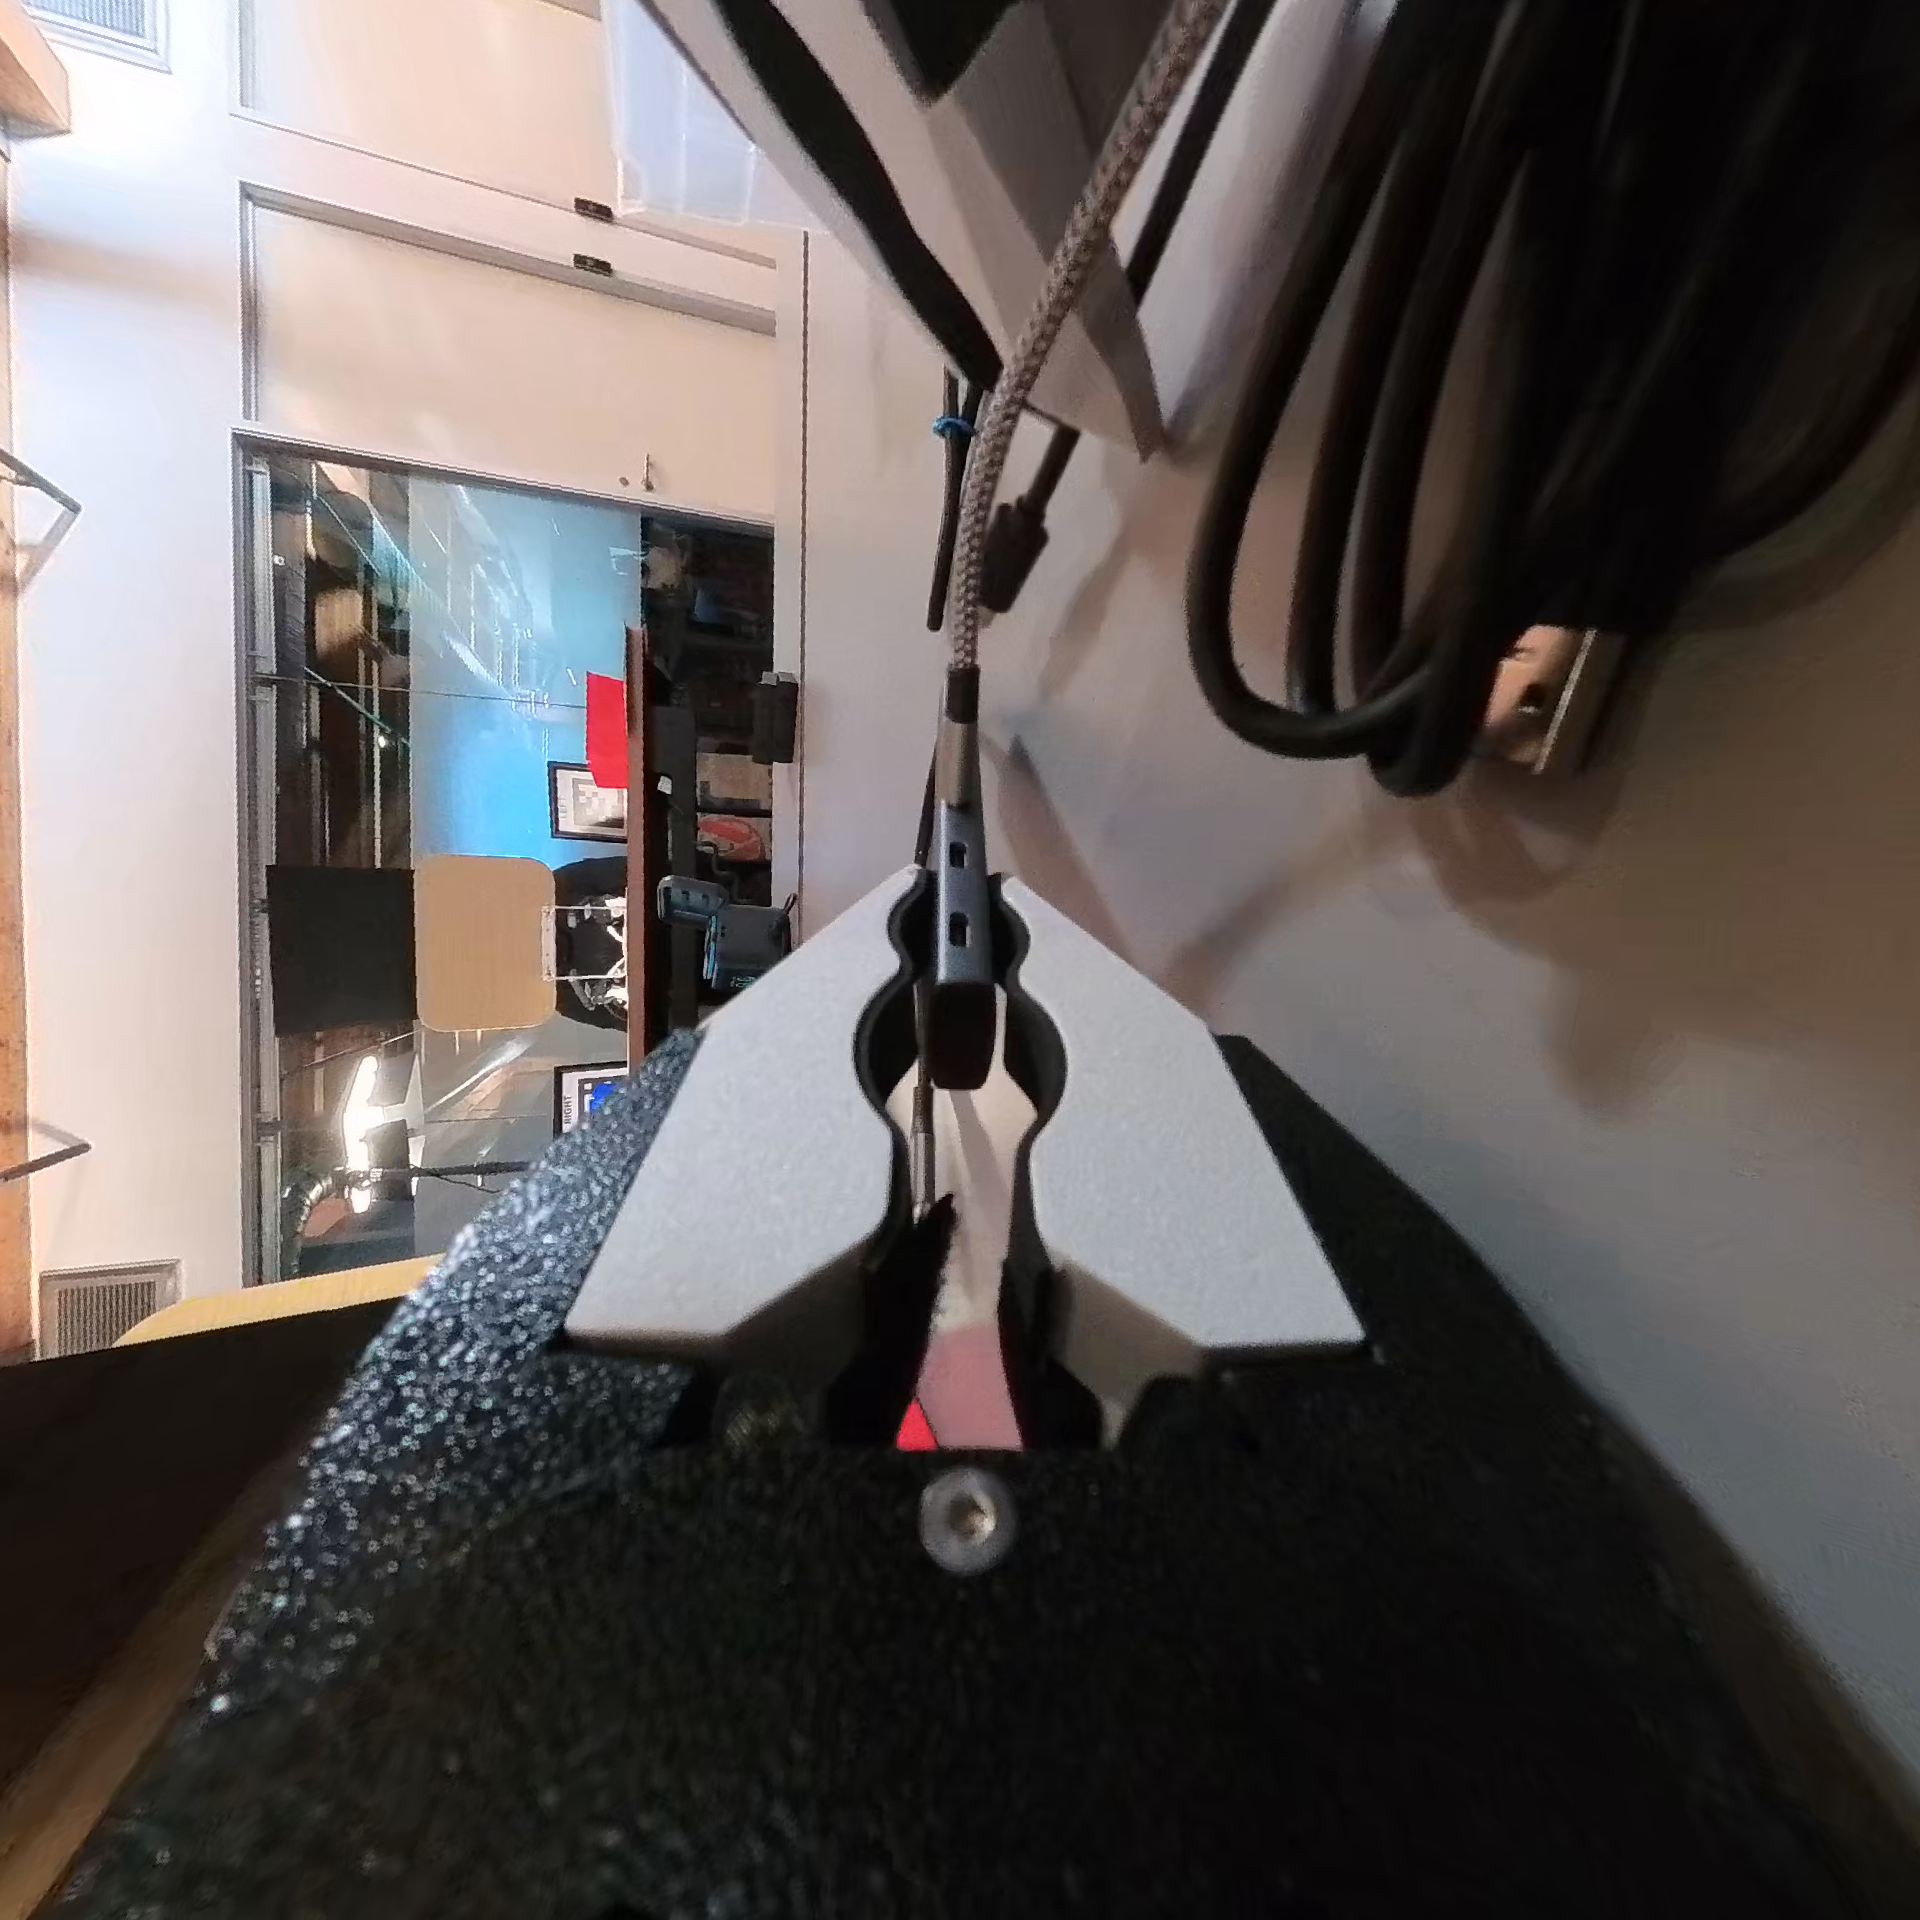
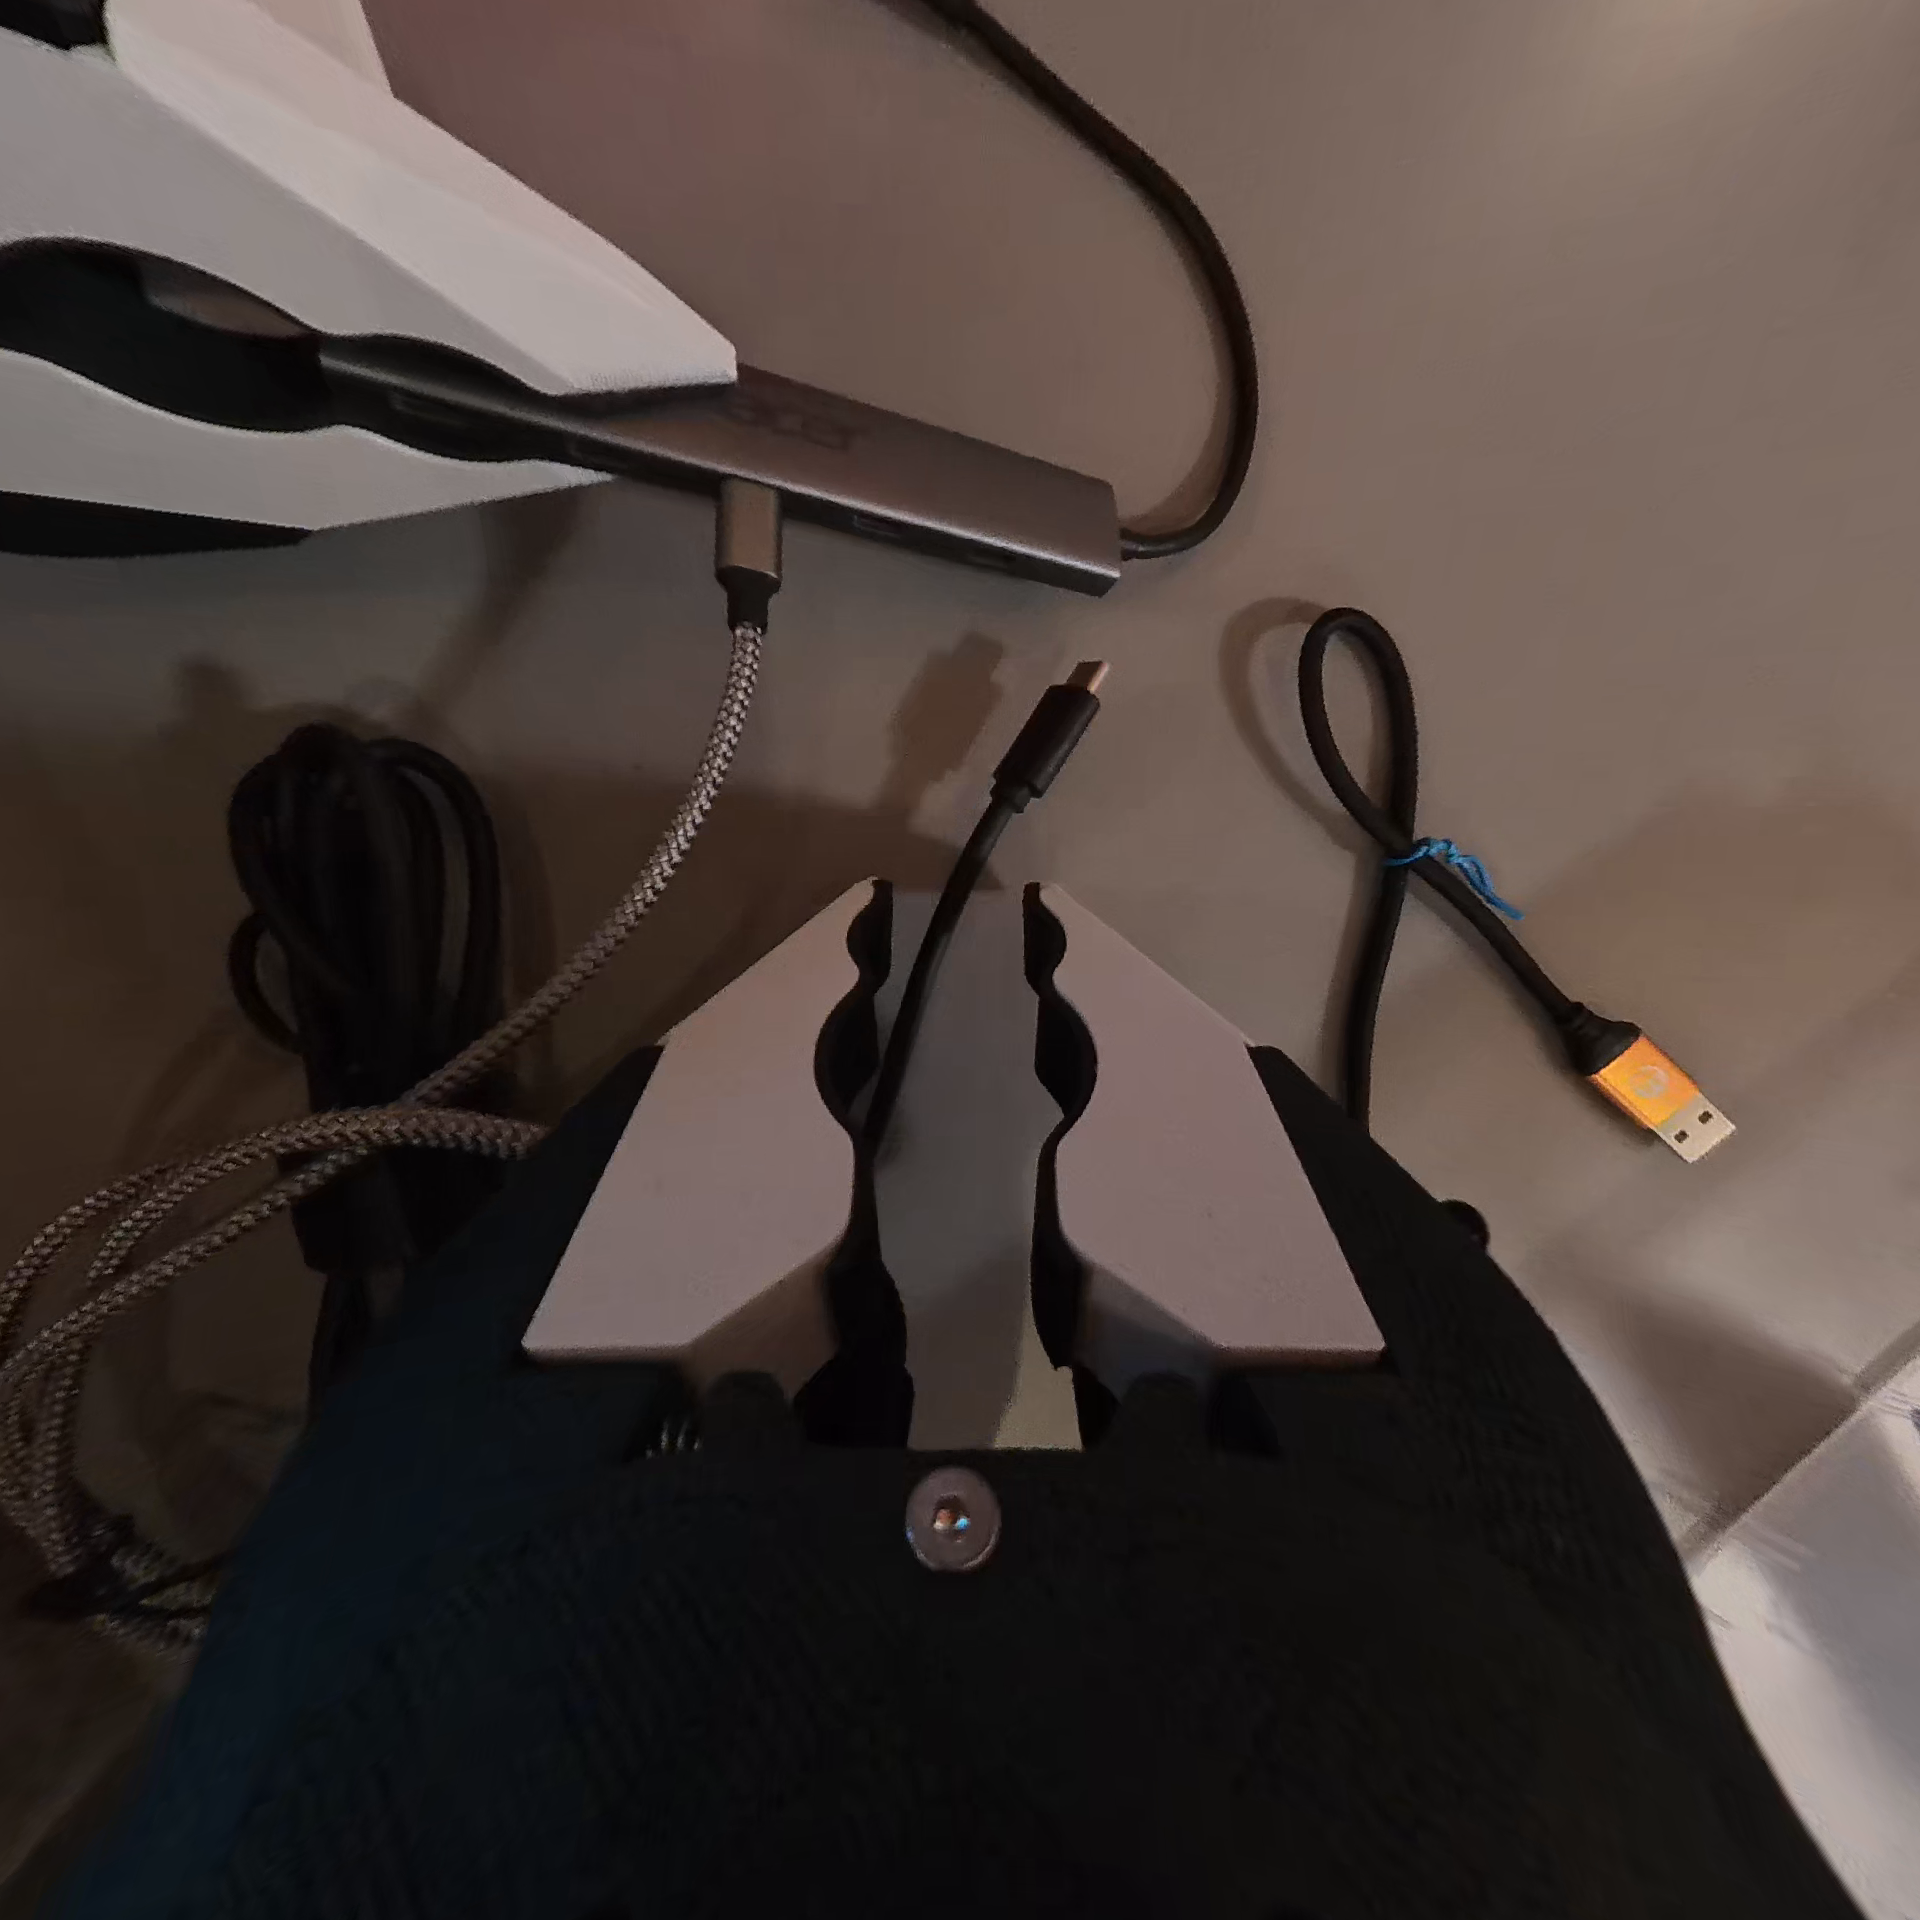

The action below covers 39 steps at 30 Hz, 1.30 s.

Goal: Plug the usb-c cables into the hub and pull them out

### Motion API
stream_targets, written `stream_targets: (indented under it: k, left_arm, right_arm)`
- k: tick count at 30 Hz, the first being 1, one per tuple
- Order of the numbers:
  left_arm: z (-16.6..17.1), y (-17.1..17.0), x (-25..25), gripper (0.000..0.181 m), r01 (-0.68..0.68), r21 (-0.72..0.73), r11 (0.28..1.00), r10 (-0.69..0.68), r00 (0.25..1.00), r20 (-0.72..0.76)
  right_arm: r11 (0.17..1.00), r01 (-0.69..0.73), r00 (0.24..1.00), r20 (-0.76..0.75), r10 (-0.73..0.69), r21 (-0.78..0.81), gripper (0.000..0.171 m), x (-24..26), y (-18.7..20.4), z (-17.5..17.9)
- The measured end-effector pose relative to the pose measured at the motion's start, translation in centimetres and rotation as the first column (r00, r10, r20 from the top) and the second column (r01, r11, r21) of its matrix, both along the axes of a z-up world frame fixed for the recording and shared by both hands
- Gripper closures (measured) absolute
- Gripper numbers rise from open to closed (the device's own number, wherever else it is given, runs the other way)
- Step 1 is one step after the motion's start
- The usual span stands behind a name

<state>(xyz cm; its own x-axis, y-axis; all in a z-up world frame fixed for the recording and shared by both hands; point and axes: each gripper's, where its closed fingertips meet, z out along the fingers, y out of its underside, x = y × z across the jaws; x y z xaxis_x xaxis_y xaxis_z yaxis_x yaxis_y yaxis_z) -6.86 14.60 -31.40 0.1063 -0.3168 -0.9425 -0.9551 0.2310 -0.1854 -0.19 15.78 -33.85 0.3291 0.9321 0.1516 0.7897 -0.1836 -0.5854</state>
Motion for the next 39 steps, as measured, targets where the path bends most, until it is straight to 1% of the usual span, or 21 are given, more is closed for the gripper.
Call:
stream_targets:
  k: [1, 2, 4, 6, 8, 10, 12, 15, 16, 18, 20, 23, 25, 27, 29, 32, 36, 39]
  left_arm:
    - [0.0, 0.0, -0.1, 0.174, 0.0, -0.001, 1.0, 0.0, 1.0, 0.001]
    - [-0.1, 0.1, -0.2, 0.174, 0.0, -0.003, 1.0, 0.0, 1.0, 0.003]
    - [0.0, 0.1, -0.3, 0.174, 0.0, -0.007, 1.0, 0.0, 1.0, 0.011]
    - [0.1, 0.2, -0.4, 0.174, 0.0, -0.006, 1.0, 0.0, 1.0, 0.027]
    - [0.6, 0.1, -0.3, 0.174, 0.008, 0.014, 1.0, -0.008, 0.999, 0.051]
    - [1.5, -0.3, -0.1, 0.174, 0.033, 0.041, 0.999, -0.037, 0.995, 0.094]
    - [1.9, -0.6, -0.1, 0.174, 0.054, 0.037, 0.998, -0.058, 0.99, 0.127]
    - [1.5, -0.8, -0.6, 0.174, 0.051, 0.02, 0.999, -0.052, 0.992, 0.111]
    - [1.4, -0.9, -0.6, 0.174, 0.056, 0.025, 0.998, -0.059, 0.994, 0.097]
    - [1.3, -1.3, -0.4, 0.174, 0.08, 0.035, 0.996, -0.082, 0.993, 0.081]
    - [1.3, -1.7, -0.2, 0.174, 0.1, 0.054, 0.994, -0.103, 0.993, 0.062]
    - [1.6, -2.1, 0.3, 0.174, 0.133, 0.087, 0.987, -0.138, 0.989, 0.055]
    - [1.5, -2.3, 0.5, 0.174, 0.148, 0.085, 0.985, -0.153, 0.987, 0.056]
    - [1.4, -2.1, 0.3, 0.174, 0.139, 0.081, 0.987, -0.143, 0.989, 0.043]
    - [1.1, -2.0, 0.3, 0.174, 0.134, 0.074, 0.988, -0.137, 0.99, 0.034]
    - [0.7, -1.6, 0.2, 0.174, 0.115, 0.058, 0.992, -0.117, 0.993, 0.022]
    - [0.5, -1.2, 0.1, 0.174, 0.087, 0.046, 0.995, -0.088, 0.996, 0.014]
    - [0.4, -0.9, -0.1, 0.174, 0.064, 0.036, 0.997, -0.064, 0.998, 0.017]
  right_arm:
    - [1.0, -0.003, 1.0, 0.0, 0.003, 0.0, 0.15, 0.0, 0.0, -0.1]
    - [1.0, -0.008, 1.0, 0.0, 0.008, 0.002, 0.162, -0.1, 0.1, -0.1]
    - [0.999, -0.022, 1.0, -0.011, 0.022, -0.026, 0.166, -0.2, 0.0, -0.2]
    - [0.99, -0.038, 0.998, -0.064, 0.03, -0.136, 0.168, -0.5, -0.6, 0.0]
    - [0.947, -0.063, 0.985, -0.173, 0.009, -0.314, 0.168, -0.9, -1.3, 0.8]
    - [0.856, -0.11, 0.951, -0.304, -0.057, -0.505, 0.168, -1.2, -1.9, 2.4]
    - [0.757, -0.15, 0.913, -0.382, -0.14, -0.636, 0.169, -1.1, -2.0, 3.7]
    - [0.631, -0.182, 0.897, -0.39, -0.207, -0.754, 0.169, -0.6, -2.5, 3.8]
    - [0.576, -0.2, 0.896, -0.385, -0.22, -0.793, 0.169, -0.6, -3.1, 3.8]
    - [0.462, -0.235, 0.897, -0.374, -0.237, -0.855, 0.169, -0.6, -4.3, 3.7]
    - [0.374, -0.255, 0.902, -0.359, -0.241, -0.892, 0.169, -0.7, -5.2, 3.5]
    - [0.282, -0.28, 0.904, -0.351, -0.245, -0.918, 0.168, -0.9, -6.1, 3.6]
    - [0.257, -0.287, 0.905, -0.349, -0.242, -0.923, 0.168, -0.9, -6.5, 3.6]
    - [0.291, -0.269, 0.912, -0.34, -0.228, -0.918, 0.168, -0.8, -6.3, 3.3]
    - [0.368, -0.236, 0.922, -0.326, -0.207, -0.899, 0.168, -0.7, -5.8, 2.8]
    - [0.53, -0.181, 0.938, -0.307, -0.159, -0.828, 0.169, -0.5, -4.6, 2.0]
    - [0.755, -0.105, 0.958, -0.269, -0.097, -0.648, 0.167, -0.2, -2.2, 1.4]
    - [0.855, -0.06, 0.973, -0.223, -0.066, -0.516, 0.165, 0.0, -0.7, 0.9]
